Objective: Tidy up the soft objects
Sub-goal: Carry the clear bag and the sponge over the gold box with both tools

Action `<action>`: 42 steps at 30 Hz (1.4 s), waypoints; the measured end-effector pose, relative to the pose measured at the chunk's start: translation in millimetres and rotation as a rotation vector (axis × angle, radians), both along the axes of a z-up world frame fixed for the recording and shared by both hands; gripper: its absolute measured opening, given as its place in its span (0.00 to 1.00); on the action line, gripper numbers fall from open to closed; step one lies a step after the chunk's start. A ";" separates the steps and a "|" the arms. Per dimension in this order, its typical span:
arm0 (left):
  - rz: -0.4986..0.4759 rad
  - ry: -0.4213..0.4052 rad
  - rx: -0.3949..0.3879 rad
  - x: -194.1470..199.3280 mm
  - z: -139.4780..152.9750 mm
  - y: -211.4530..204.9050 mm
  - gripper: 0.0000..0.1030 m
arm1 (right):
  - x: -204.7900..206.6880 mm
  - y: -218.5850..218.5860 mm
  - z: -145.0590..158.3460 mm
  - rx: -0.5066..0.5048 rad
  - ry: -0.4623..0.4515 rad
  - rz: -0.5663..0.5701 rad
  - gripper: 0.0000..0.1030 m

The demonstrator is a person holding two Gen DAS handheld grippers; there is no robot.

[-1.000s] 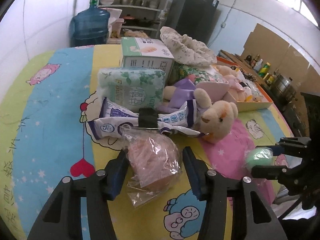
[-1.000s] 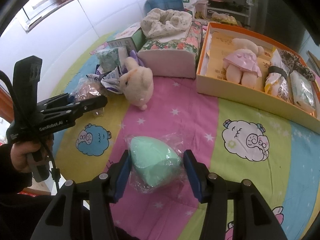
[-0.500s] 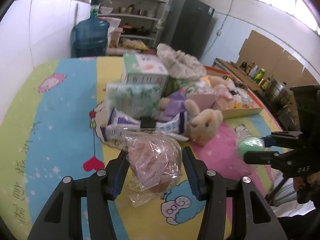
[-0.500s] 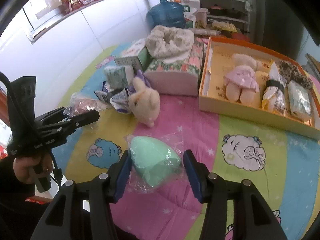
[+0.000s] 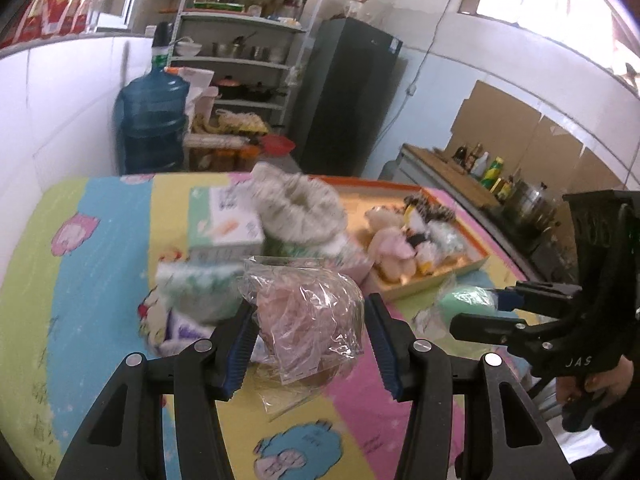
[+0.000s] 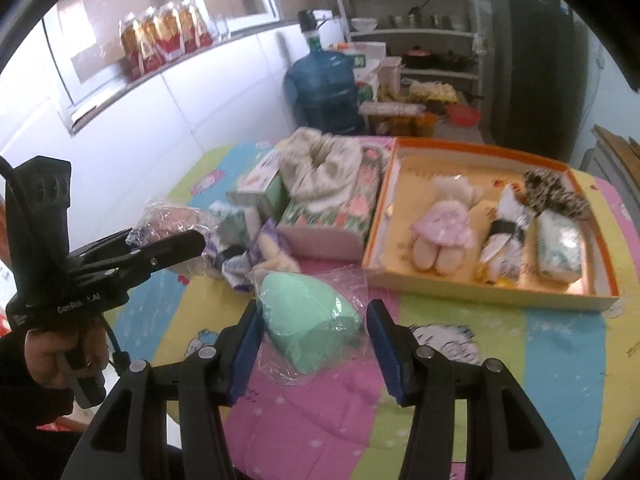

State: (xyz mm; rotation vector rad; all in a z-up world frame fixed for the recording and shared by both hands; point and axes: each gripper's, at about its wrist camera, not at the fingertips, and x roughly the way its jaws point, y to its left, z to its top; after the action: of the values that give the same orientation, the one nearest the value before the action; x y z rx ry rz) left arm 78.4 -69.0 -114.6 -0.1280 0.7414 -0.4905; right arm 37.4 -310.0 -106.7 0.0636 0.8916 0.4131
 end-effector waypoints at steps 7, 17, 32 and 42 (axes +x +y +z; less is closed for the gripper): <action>-0.029 -0.028 0.009 16.9 16.5 -33.4 0.53 | 8.6 -41.8 17.2 0.030 -0.049 -0.076 0.52; -0.035 -0.043 0.019 52.4 33.3 -88.8 0.53 | 30.7 -104.6 28.4 0.061 -0.092 -0.159 0.52; 0.035 -0.026 0.080 116.4 30.5 -174.7 0.53 | 112.5 -180.2 29.1 0.104 -0.130 -0.113 0.52; 0.132 0.020 0.109 163.4 15.4 -203.8 0.53 | 165.7 -192.5 9.4 0.112 -0.107 -0.054 0.52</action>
State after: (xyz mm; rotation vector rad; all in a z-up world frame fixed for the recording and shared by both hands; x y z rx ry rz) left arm 241.8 -272.7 -99.2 -0.0798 0.7717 -0.3229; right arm 203.1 -502.5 -97.4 0.1669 0.7592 0.4119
